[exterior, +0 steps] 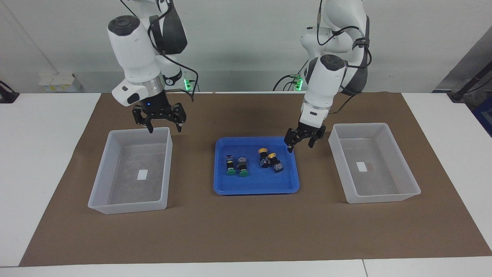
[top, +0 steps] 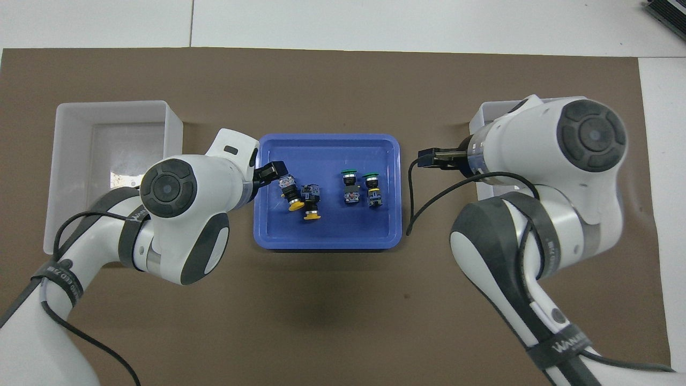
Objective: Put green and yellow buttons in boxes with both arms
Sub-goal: 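Grasp a yellow button with the left gripper while the right gripper grasps a green button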
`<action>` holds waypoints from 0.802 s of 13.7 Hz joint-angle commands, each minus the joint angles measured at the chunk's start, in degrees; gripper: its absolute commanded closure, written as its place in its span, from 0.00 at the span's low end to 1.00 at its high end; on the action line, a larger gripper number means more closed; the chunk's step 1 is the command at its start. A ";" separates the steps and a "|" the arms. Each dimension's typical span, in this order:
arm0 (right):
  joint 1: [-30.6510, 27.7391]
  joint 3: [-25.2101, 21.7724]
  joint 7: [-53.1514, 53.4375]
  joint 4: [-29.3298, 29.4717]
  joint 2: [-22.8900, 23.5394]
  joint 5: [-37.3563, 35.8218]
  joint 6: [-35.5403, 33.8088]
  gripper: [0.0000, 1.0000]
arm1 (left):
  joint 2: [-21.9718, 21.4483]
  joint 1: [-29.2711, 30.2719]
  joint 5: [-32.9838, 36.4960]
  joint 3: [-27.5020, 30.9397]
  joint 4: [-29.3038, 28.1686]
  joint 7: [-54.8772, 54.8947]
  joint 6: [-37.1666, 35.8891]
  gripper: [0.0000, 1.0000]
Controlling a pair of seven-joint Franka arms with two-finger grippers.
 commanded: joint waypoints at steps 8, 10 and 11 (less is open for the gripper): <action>7.01 0.00 2.68 -4.61 7.72 0.25 14.80 0.13 | 5.70 -4.78 0.11 1.10 -1.20 -7.31 6.91 0.10; 7.19 0.00 2.59 -5.50 8.06 0.25 16.47 0.23 | 6.05 -4.78 0.11 1.10 -1.29 -7.39 7.35 0.16; 7.28 0.00 2.41 -5.67 8.68 0.16 17.09 0.26 | 6.22 -4.78 0.11 1.10 -1.29 -7.39 7.62 0.20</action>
